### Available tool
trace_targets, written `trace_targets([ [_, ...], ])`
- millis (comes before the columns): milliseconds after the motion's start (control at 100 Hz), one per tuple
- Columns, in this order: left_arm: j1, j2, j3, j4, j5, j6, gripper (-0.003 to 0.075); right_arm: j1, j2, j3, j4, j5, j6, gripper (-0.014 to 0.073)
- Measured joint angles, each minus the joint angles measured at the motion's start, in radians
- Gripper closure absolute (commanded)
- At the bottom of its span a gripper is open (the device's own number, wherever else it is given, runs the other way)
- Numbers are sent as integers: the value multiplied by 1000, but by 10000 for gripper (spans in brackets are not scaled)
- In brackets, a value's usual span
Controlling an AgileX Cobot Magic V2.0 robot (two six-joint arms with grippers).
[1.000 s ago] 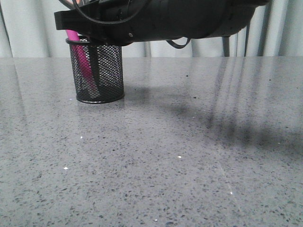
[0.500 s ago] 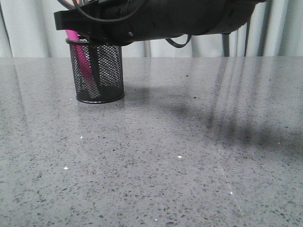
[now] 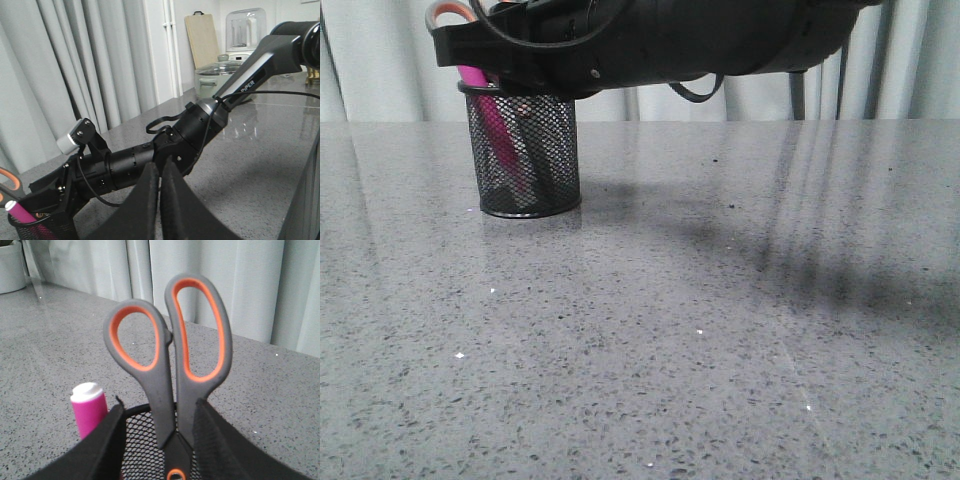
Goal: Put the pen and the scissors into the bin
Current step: 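Lower the scissors blades-first into the cup and open the right gripper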
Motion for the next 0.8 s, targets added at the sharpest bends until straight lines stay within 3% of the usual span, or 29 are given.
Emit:
trace_targets([
  [390, 0, 0, 0, 0, 9, 0, 742, 0, -25, 6, 0, 31, 0, 302],
  [800, 0, 0, 0, 0, -99, 0, 742, 0, -123, 10, 0, 82, 0, 307],
])
